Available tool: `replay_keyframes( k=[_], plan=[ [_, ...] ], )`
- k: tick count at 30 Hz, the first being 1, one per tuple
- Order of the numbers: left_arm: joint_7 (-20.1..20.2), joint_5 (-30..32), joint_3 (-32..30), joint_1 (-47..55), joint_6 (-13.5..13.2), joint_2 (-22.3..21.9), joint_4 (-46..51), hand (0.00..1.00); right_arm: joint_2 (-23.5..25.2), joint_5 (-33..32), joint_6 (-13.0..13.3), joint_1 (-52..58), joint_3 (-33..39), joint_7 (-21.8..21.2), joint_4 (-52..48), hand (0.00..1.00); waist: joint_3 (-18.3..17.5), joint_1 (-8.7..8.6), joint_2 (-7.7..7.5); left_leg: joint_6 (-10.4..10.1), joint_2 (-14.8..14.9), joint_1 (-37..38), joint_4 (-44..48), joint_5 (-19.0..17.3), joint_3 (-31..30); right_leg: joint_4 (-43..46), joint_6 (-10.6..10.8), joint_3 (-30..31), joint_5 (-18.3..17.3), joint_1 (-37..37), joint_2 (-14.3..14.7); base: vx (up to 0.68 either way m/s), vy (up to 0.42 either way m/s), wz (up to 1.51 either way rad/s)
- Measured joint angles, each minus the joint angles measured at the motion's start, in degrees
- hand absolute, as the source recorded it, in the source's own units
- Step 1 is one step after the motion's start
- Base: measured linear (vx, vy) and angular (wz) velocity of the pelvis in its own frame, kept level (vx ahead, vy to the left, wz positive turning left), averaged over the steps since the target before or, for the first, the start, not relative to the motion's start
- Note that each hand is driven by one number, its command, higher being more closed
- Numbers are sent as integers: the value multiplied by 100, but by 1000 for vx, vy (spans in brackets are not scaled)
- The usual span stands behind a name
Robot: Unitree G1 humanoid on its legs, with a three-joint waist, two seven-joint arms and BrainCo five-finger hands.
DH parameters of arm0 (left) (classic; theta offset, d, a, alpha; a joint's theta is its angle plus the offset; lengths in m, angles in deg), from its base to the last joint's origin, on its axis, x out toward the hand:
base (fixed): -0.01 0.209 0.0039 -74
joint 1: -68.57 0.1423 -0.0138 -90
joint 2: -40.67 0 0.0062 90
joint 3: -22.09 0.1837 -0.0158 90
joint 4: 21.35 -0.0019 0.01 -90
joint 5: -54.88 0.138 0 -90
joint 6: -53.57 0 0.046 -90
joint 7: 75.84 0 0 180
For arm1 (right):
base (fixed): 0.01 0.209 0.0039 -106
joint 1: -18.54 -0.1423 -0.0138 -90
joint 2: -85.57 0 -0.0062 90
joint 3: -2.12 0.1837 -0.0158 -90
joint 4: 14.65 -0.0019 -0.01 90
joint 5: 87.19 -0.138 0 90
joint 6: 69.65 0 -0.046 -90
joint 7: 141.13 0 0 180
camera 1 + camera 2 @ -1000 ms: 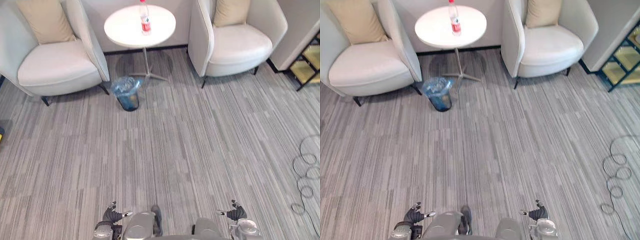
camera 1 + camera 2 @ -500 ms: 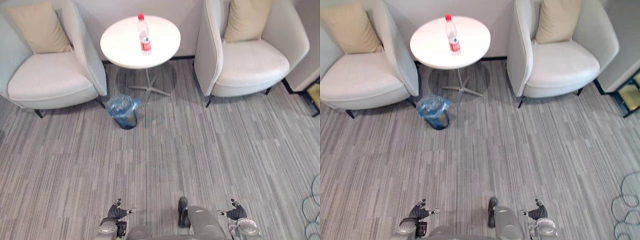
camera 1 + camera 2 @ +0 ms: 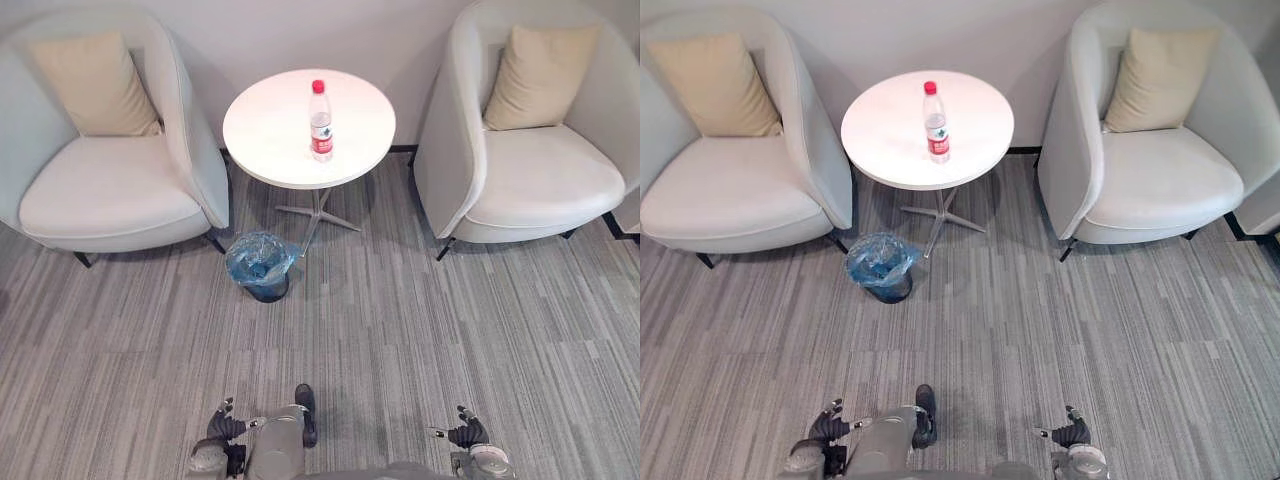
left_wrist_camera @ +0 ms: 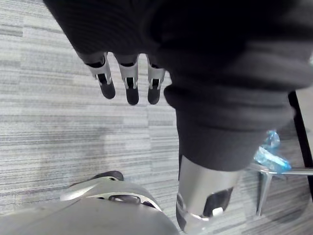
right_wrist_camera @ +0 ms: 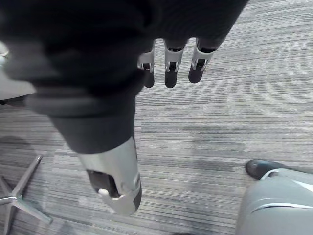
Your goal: Gather rubbish on tea table into small bin, then transfer packed bag to large trash can.
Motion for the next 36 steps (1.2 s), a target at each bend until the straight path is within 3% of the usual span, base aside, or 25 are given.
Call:
replay_keyframes(
  k=[1,2,3,5,7,9,10,11,12,13,16,19,22,26,27,28,29,32,36],
  plan=[
    [3,5,53,52,11,8,-13,0,21,65,2,-19,-25,-14,0,0,-1,-3,-20,41,-122,370,-108,-223,76,1299,575,340,273,-446,-120,529,223,-13],
    [2,6,158,73,26,29,-16,0,43,89,17,-18,-31,-27,3,0,6,-7,-20,143,-203,629,-184,-338,59,2034,696,422,292,-707,-151,457,144,-11],
    [3,7,200,87,40,43,-16,0,58,89,15,-9,-34,-34,9,0,7,-17,-17,154,-242,802,-239,-409,59,2475,641,416,235,-863,-158,459,101,-1],
    [3,6,240,124,46,47,-11,0,62,97,11,36,-189,-47,12,0,16,-81,30,202,-267,1446,-466,-529,39,3140,248,1,-61,-1401,-152,444,43,14],
    [1,3,233,120,42,40,2,0,61,98,12,-27,-248,-50,20,0,32,-168,57,203,-205,1788,-679,-531,-19,2749,-62,-361,-244,-1819,-59,437,-34,17],
    [1,1,235,81,45,12,0,0,41,93,35,-72,-242,-47,9,0,104,-220,175,200,-17,2007,-749,-533,-125,1875,-129,-511,-268,-2083,207,409,-107,24],
    [1,1,236,50,43,13,1,0,40,94,69,-57,-252,-52,3,0,125,-253,208,190,117,2156,-762,-537,-268,857,-179,-511,-108,-2134,397,400,-166,41],
    [-1,1,239,51,36,29,3,0,44,93,55,-50,-259,-51,5,0,93,-279,164,95,146,2268,-786,-566,-315,58,-171,-466,259,-2067,478,408,-173,63],
    [-1,1,238,56,29,48,-5,0,34,94,56,16,-260,-50,13,0,74,-329,100,-135,108,2340,-777,-674,-395,-438,-296,-443,1317,-1963,491,489,-183,56],
    [10,4,235,28,23,-55,-82,0,-85,94,44,20,-243,-48,66,0,27,-319,284,-303,332,2419,-768,-774,-591,-327,-537,-507,1301,-1917,645,409,-158,32],
    [6,4,187,13,9,-167,-114,0,-97,91,46,2,-147,-39,20,0,23,-320,331,-570,499,2204,-242,-619,-702,-323,-664,-686,964,-1794,694,360,-203,27],
    [11,0,-81,-21,4,-343,79,0,67,79,5,316,-157,-15,-190,0,83,-279,342,-962,1038,1190,2473,-459,-692,-794,-840,-1021,731,-871,803,365,-216,51],
    [7,0,-77,-68,5,-459,226,0,114,14,13,420,-126,0,-449,0,98,-157,314,-801,1368,674,3045,-556,-220,-1100,-875,-1101,670,-301,837,230,-74,14],
    [6,-4,-43,-125,-4,-515,241,0,124,-32,28,292,-60,3,-430,0,97,-164,313,-735,1147,327,1374,-529,89,-1234,-714,-1063,579,-53,655,200,68,-1],
    [7,-4,10,-90,0,-538,228,0,105,-32,25,360,-6,5,-421,0,46,-169,410,-741,1014,424,491,-27,60,-1207,-572,-1035,495,-19,670,199,150,-2],
    [11,-19,44,-50,-7,-548,189,0,52,-35,17,373,27,6,-366,0,19,-145,550,-465,1005,491,113,299,44,-1151,-425,-961,391,-17,750,184,153,3],
    [2,-44,78,-105,-5,-426,112,0,91,-28,-3,347,-5,16,-258,0,-17,-159,377,-474,841,607,-23,344,51,-1156,-352,-859,348,-13,608,180,142,-4],
    [5,-46,140,-108,-5,-196,70,0,113,-16,3,332,-2,61,-193,0,-61,-142,119,-422,559,741,-302,329,136,-1159,-230,-709,270,-29,372,147,90,0],
    [6,-44,179,-56,14,-72,-13,0,100,49,7,222,-9,67,-135,0,-69,-65,89,-301,277,1041,-589,230,355,-930,-49,-397,66,-122,119,103,86,-26]
  ],
)
